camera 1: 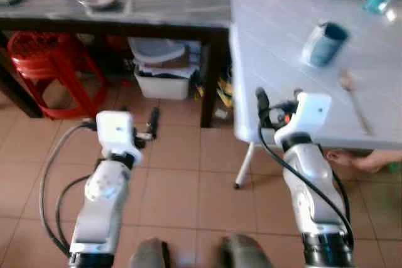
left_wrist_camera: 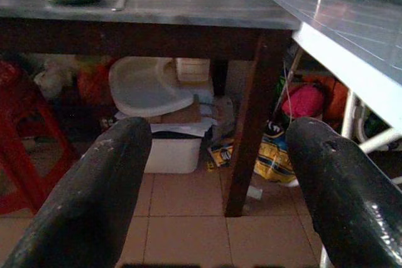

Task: Setting the table

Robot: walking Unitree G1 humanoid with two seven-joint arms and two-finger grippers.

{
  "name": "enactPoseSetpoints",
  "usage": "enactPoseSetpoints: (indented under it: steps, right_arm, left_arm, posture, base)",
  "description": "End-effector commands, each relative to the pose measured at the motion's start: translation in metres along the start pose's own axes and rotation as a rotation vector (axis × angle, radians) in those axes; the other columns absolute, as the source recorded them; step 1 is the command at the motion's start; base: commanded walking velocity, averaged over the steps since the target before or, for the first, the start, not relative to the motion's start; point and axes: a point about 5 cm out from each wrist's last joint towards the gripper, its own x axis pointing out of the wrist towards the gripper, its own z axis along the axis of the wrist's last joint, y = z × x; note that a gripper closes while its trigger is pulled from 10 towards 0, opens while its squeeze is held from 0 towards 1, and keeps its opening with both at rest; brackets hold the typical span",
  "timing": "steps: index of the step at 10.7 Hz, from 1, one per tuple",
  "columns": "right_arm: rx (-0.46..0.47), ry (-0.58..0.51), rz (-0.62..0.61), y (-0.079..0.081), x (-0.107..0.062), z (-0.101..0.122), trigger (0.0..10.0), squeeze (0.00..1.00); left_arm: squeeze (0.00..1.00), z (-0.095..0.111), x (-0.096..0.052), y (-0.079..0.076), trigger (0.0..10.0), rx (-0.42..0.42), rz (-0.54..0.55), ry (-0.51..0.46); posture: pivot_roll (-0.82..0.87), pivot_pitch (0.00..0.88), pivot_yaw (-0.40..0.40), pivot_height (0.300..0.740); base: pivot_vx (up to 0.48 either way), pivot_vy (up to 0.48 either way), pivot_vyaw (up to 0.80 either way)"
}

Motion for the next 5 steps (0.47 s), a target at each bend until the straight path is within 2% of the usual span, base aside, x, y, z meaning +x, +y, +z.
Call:
enactPoseSetpoints:
  steps: [1, 2, 5]
  right_arm:
    - [-0.009, 0.008, -0.018, -0.0061, -0.0021, -0.0021, 10.0, 0.00]
    - [-0.008, 0.007, -0.018, -0.0057, -0.0018, -0.0020, 10.0, 0.00]
    - [-0.005, -0.004, -0.024, -0.0055, 0.0013, -0.0006, 10.0, 0.00]
  left_arm:
    - [0.00, -0.0001, -0.0002, -0.0071, 10.0, -0.002, -0.027, 0.005]
    - [0.00, -0.0003, -0.0001, -0.0071, 10.0, 0.000, -0.030, 0.007]
    - [0.00, -0.0006, -0.0019, -0.0089, 10.0, -0.015, -0.053, 0.013]
  posture:
    - [-0.05, 0.161, 0.019, 0.740]
    - [-0.05, 0.162, 0.020, 0.740]
    - [-0.05, 0.167, 0.022, 0.740]
  base:
    - [0.382, -0.285, 0.00]
    - [0.394, -0.266, 0.00]
    - [0.439, 0.000, 0.00]
